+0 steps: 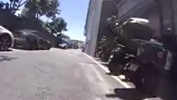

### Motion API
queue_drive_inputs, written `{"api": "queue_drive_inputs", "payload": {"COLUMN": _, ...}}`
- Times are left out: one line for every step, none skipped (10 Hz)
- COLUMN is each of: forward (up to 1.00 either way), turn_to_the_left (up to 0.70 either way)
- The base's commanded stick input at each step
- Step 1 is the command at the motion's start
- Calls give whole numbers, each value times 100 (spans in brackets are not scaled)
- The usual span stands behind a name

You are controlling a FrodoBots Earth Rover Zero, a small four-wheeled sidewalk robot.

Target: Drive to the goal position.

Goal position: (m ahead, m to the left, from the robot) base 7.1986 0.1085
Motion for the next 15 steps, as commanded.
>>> {"api": "queue_drive_inputs", "payload": {"forward": 45, "turn_to_the_left": 0}}
{"api": "queue_drive_inputs", "payload": {"forward": 45, "turn_to_the_left": 0}}
{"api": "queue_drive_inputs", "payload": {"forward": 45, "turn_to_the_left": 0}}
{"api": "queue_drive_inputs", "payload": {"forward": 45, "turn_to_the_left": 0}}
{"api": "queue_drive_inputs", "payload": {"forward": 45, "turn_to_the_left": 0}}
{"api": "queue_drive_inputs", "payload": {"forward": 45, "turn_to_the_left": 0}}
{"api": "queue_drive_inputs", "payload": {"forward": 45, "turn_to_the_left": 0}}
{"api": "queue_drive_inputs", "payload": {"forward": 45, "turn_to_the_left": 0}}
{"api": "queue_drive_inputs", "payload": {"forward": 45, "turn_to_the_left": 0}}
{"api": "queue_drive_inputs", "payload": {"forward": 45, "turn_to_the_left": 0}}
{"api": "queue_drive_inputs", "payload": {"forward": 45, "turn_to_the_left": 0}}
{"api": "queue_drive_inputs", "payload": {"forward": 45, "turn_to_the_left": 0}}
{"api": "queue_drive_inputs", "payload": {"forward": 45, "turn_to_the_left": 0}}
{"api": "queue_drive_inputs", "payload": {"forward": 45, "turn_to_the_left": 0}}
{"api": "queue_drive_inputs", "payload": {"forward": 45, "turn_to_the_left": 0}}
